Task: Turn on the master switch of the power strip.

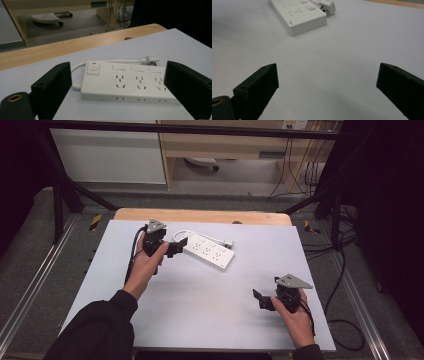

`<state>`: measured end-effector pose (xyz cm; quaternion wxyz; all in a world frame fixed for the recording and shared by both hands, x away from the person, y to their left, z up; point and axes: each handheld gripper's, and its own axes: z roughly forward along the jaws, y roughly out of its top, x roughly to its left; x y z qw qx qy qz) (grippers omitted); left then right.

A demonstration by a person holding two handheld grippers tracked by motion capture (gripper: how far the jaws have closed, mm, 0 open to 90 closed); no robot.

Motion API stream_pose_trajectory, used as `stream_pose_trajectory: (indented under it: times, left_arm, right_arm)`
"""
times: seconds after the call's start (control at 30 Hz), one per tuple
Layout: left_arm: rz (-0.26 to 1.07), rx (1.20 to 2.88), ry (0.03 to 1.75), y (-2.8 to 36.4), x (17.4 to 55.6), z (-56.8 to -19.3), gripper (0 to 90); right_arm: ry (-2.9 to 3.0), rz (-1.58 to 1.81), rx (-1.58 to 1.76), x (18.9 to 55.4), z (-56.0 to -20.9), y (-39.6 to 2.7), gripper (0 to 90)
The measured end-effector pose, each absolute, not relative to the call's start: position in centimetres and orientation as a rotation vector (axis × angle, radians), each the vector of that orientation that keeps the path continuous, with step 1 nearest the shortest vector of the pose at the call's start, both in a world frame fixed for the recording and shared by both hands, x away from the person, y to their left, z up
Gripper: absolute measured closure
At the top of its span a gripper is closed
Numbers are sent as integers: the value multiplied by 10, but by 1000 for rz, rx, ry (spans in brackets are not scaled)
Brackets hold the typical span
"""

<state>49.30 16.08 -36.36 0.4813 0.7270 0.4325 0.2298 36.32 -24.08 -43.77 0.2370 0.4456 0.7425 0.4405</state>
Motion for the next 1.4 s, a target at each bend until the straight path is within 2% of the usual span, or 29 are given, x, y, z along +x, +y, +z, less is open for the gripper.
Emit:
stream_pose_trajectory:
  times: [0.6,0.93,1.2,1.27,1.3,1.4]
  left_arm:
    - [607,1773,1073,150,531,-365,89]
    - [603,1780,1089,145,540,-375,104]
    - [612,1804,1102,138,543,-383,181]
    - [620,1808,1102,138,545,-385,261]
    - [622,1805,1105,138,545,-386,261]
    - [616,1790,1121,139,549,-388,353]
  right_arm:
    - [2038,1228,1218,364,-436,-241,48]
    - [2044,1227,1221,364,-437,-239,50]
    - [2052,1220,1215,364,-437,-238,52]
    - [2052,1220,1216,364,-437,-238,52]
    - [2052,1220,1216,364,-437,-238,52]
    - [2049,1224,1218,364,-437,-239,53]
